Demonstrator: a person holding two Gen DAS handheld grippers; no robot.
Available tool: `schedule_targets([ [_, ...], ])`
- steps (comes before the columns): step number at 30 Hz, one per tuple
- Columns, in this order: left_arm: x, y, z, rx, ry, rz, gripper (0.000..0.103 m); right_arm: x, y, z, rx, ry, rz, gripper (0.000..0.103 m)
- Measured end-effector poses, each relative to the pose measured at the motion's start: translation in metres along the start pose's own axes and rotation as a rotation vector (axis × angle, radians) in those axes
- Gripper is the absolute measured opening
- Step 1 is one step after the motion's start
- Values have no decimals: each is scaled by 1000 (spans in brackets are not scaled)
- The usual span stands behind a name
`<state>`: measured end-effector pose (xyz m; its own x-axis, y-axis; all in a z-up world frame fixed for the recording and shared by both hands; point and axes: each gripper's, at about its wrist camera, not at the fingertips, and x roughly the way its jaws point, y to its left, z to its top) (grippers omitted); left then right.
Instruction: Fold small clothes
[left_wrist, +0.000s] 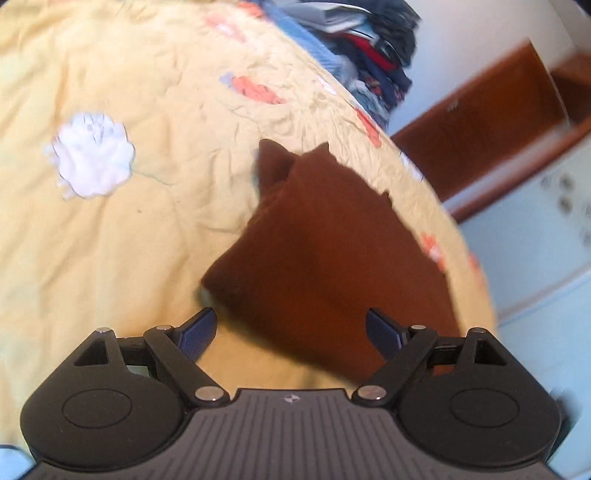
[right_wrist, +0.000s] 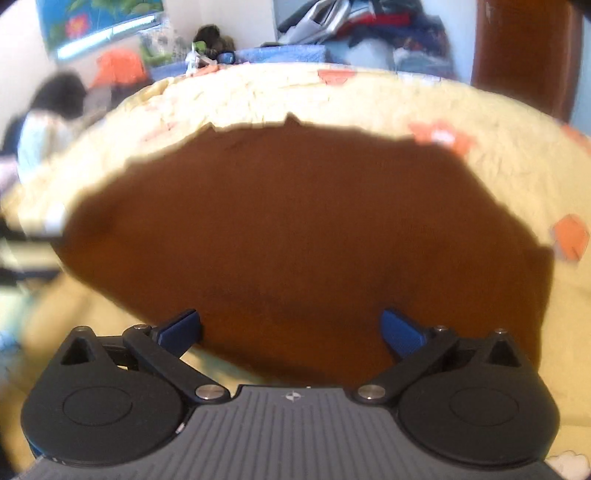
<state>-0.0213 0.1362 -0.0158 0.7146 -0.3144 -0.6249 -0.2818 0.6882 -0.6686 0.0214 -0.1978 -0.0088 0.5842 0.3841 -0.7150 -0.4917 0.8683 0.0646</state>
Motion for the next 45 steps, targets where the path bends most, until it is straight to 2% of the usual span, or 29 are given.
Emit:
schedule_targets([
  [2,8,6,9,-70,-9,-30,88,0,14,-5,-85,23,-42,103],
  [4,14,5,13,-103,-28,-36,88,-3,15,1,-72,52,-34,103],
  [5,18,2,14,-109,-37,-24,84,-6,12,5,-39,56,-14,103],
  [6,19,0,15,-103,-42,-1,65,-11,8,10,6,50,10,103],
  [7,24,-4,16,-89,-36,31,55,-16,3,15,53,34,38,103],
  [8,28,-7,17,-80,-35,66,39,-23,-2,21,100,11,70,103],
  [10,31,-11,16,-74,-50,109,30,-31,-11,33,183,-29,147,103],
  [11,30,-13,15,-61,-59,127,19,-33,-15,41,225,-40,191,103],
  [12,29,-19,14,-30,-71,148,16,-28,-18,51,263,-45,234,103],
  [14,22,-37,7,104,-108,182,14,-17,-23,71,343,-31,324,103],
  [16,16,-65,-3,313,-143,226,13,2,-21,93,392,9,420,103],
  [18,17,-94,-22,562,-191,290,13,24,-8,119,384,55,477,103],
  [19,19,-104,-31,662,-211,319,13,35,1,132,366,79,490,103],
  [20,23,-109,-37,717,-210,330,13,47,11,144,344,107,505,103],
  [24,38,-111,-42,790,-168,357,13,92,59,179,258,237,568,103],
  [27,48,-116,-52,913,-181,384,13,112,99,188,112,295,497,103],
  [29,51,-118,-57,961,-184,392,13,128,121,186,25,349,447,102],
  [31,53,-119,-57,967,-175,393,13,142,134,176,-59,397,412,90],
  [32,54,-120,-57,970,-175,398,13,141,138,169,-117,371,389,82],
  [33,54,-121,-56,974,-175,397,13,136,139,167,-161,341,378,69],
  [34,54,-124,-55,977,-173,391,13,132,135,166,-169,328,361,57],
  [35,54,-128,-55,984,-173,380,14,127,125,165,-154,313,352,36],
  [36,54,-135,-55,993,-173,365,14,120,110,165,-122,301,367,28],
  [39,60,-168,-63,1046,-191,285,14,93,46,161,16,242,412,26],
  [43,72,-226,-100,1143,-194,102,14,29,-60,140,216,110,435,26],
  [45,90,-243,-125,1207,-134,23,16,4,-112,119,328,60,419,27],
])
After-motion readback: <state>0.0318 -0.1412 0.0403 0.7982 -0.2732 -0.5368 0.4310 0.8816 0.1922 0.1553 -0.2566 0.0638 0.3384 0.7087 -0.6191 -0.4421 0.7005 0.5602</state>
